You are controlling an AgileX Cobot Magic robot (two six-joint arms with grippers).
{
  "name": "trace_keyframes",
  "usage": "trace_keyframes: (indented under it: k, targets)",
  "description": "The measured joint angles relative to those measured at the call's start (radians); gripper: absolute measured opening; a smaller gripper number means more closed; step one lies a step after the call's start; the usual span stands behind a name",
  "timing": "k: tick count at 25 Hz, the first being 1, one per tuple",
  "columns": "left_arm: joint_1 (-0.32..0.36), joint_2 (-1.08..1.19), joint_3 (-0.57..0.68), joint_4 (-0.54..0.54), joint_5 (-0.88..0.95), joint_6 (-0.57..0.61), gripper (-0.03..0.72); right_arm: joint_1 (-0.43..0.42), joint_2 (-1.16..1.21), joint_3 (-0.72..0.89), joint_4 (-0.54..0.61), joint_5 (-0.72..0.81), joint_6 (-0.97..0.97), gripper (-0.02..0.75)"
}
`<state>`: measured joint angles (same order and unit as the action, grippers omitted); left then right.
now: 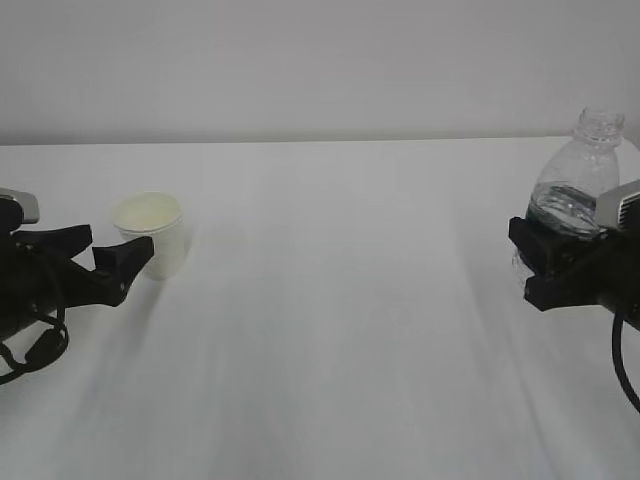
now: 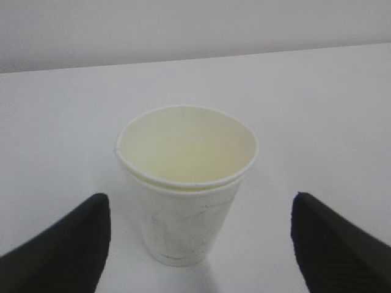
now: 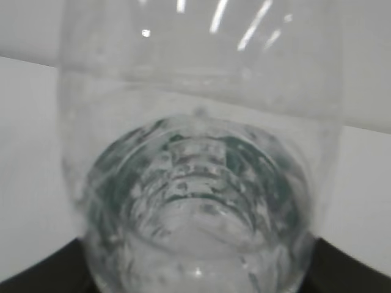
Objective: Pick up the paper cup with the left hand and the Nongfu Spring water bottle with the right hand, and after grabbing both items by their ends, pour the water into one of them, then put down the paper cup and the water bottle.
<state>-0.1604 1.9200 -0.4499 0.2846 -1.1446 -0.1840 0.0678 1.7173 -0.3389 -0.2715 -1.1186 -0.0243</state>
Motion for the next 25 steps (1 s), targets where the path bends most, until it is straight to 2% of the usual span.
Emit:
trace_keyframes:
  k: [13, 25]
  targets:
    - [0.000, 0.126, -0.072, 0.002, 0.000, 0.000, 0.691, 0.000, 0.000, 0.000, 0.015, 0.000, 0.000, 0.405]
    - [0.000, 0.241, -0.197, 0.014, 0.000, -0.002, 0.681, 0.000, 0.000, 0.000, 0.016, 0.000, 0.000, 0.405]
